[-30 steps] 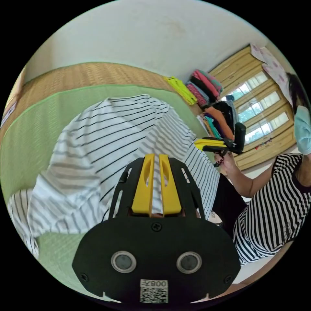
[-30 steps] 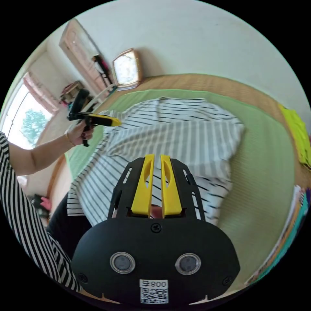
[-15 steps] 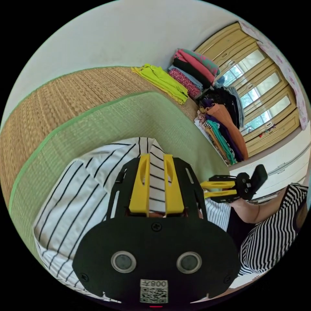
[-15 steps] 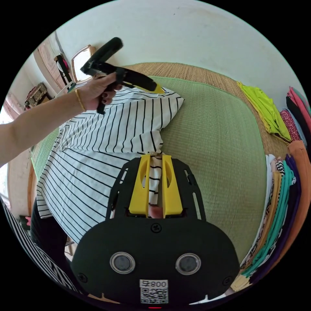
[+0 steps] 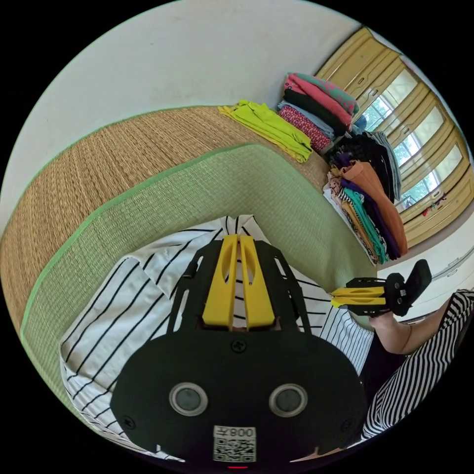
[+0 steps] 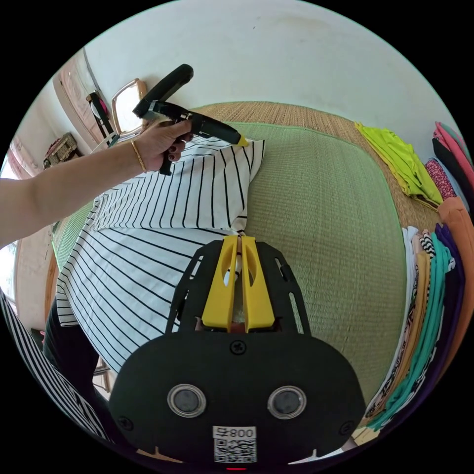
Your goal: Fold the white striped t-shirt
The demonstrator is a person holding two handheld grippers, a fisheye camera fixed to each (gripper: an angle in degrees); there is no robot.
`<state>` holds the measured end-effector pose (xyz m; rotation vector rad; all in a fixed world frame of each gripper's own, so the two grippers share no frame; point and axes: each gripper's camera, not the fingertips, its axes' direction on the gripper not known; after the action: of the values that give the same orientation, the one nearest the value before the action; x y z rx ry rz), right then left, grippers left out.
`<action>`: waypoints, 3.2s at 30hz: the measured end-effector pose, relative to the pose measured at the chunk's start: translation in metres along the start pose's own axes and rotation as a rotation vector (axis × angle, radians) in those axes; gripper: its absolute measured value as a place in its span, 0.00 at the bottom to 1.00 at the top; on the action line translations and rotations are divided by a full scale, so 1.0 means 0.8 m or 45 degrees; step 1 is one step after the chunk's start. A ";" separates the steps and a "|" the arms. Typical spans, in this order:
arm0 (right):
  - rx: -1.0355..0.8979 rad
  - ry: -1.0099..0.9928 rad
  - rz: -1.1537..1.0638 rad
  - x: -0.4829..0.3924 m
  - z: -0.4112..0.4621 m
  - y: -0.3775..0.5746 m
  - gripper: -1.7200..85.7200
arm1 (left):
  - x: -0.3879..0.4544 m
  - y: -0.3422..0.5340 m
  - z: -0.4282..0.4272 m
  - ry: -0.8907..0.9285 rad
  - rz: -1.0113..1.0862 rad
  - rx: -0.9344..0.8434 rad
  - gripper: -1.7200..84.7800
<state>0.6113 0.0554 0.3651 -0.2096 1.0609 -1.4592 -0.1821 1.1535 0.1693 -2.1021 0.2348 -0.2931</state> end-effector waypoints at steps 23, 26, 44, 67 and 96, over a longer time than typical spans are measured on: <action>0.119 -0.172 -0.033 0.047 -0.097 -0.020 0.02 | 0.037 0.050 0.051 -0.150 0.058 -0.048 0.02; -0.030 -0.120 -0.026 0.044 -0.054 -0.025 0.02 | 0.039 0.059 0.047 -0.150 0.047 -0.028 0.02; -0.025 -0.153 0.045 0.067 -0.023 -0.012 0.02 | 0.067 0.227 0.010 -0.029 -0.078 -0.082 0.02; -0.245 -0.503 -0.021 -0.089 0.072 -0.035 0.02 | -0.057 0.848 -0.319 -0.320 -1.466 0.735 0.11; -0.371 -0.635 -0.205 -0.308 0.266 -0.028 0.03 | 0.087 0.853 -0.459 -0.912 -0.537 0.384 0.03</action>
<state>0.7966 0.1641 0.6106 -0.8386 0.8506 -1.2914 -0.2605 0.4844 -0.2204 -1.8084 -0.6420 0.1826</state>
